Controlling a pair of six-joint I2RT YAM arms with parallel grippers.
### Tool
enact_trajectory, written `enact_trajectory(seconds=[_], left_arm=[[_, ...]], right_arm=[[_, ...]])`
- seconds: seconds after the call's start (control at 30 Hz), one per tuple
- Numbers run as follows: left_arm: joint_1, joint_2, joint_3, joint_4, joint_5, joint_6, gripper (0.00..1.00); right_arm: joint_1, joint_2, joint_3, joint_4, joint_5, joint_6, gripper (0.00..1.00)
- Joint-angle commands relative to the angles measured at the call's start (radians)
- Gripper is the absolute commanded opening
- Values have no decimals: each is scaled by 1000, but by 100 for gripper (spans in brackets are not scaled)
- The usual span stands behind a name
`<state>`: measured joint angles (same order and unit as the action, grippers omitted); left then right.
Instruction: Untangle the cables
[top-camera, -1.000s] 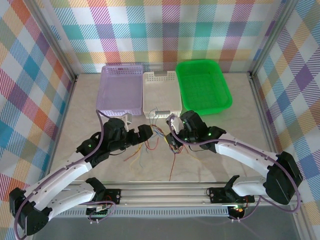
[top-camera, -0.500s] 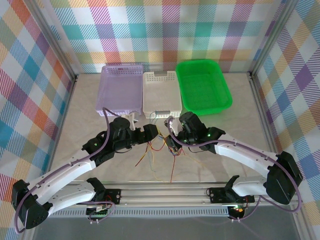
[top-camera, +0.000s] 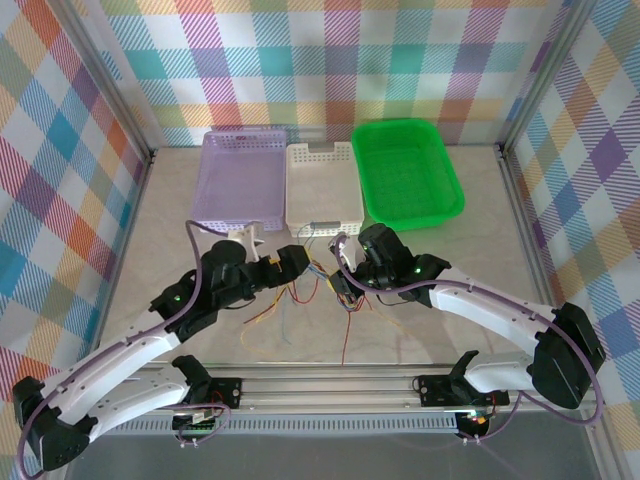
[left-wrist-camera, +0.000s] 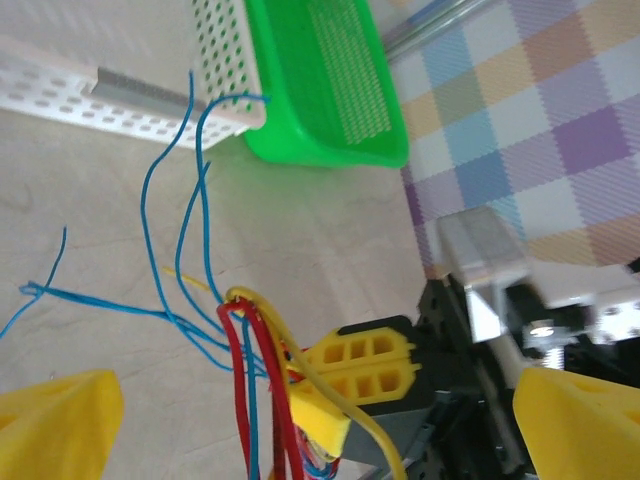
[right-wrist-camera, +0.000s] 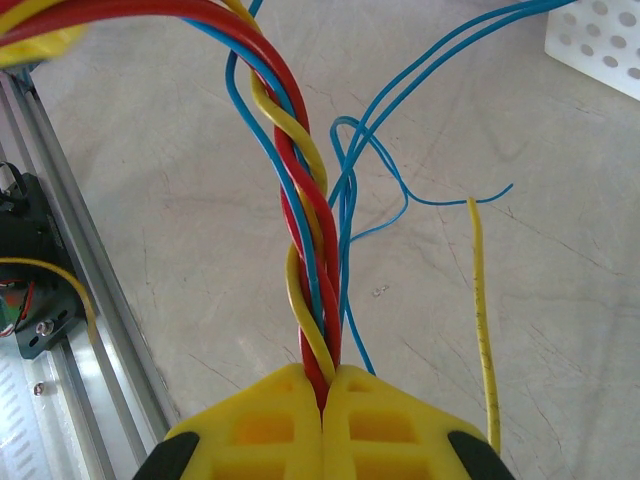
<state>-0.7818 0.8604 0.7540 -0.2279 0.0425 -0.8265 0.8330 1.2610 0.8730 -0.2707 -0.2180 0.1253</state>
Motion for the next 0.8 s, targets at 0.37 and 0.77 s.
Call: enact_trajectory(seconds=[0.37, 0.77], left_arm=[[-35, 91, 0, 73, 68, 15, 76], [-38, 96, -32, 123, 88, 10, 24]], right_arm=[[11, -24, 27, 16, 25, 3, 0], [11, -25, 40, 14, 44, 17, 0]])
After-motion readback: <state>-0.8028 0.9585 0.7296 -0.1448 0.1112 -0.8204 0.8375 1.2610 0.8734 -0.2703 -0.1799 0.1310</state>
